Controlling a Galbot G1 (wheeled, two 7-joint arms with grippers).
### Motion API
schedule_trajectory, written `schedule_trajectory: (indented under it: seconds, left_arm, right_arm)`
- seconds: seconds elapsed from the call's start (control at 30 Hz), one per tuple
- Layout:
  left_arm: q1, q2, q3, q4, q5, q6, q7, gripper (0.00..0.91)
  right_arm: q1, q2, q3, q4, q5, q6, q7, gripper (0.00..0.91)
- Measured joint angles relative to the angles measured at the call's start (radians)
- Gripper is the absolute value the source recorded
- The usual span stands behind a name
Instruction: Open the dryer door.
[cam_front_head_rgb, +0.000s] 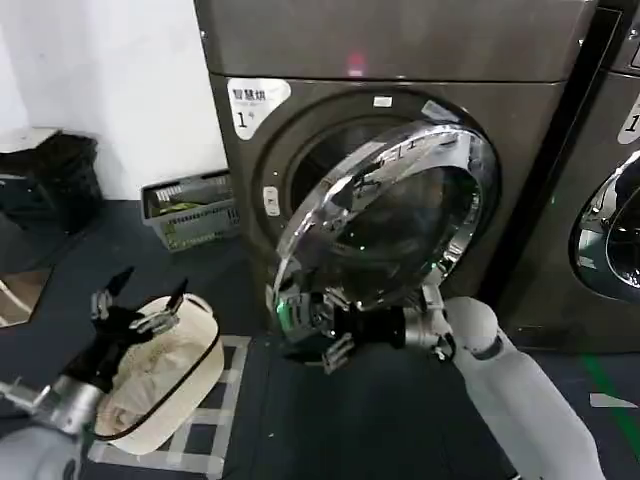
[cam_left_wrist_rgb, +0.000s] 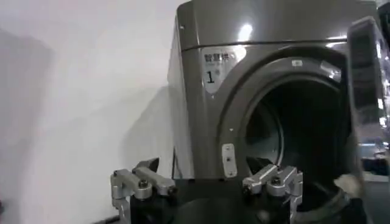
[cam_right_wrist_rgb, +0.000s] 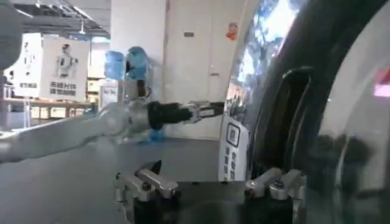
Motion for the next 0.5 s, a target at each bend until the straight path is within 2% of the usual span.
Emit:
schedule_trajectory:
  seconds: [0.5]
  left_arm:
    - [-0.092,0.163,0.085,0.063,-0.088,-0.008,0.031,0.907]
  right_arm:
    - [-0.064,-0.064,0.076,0.027,0.010,0.003,-0.147,0.907]
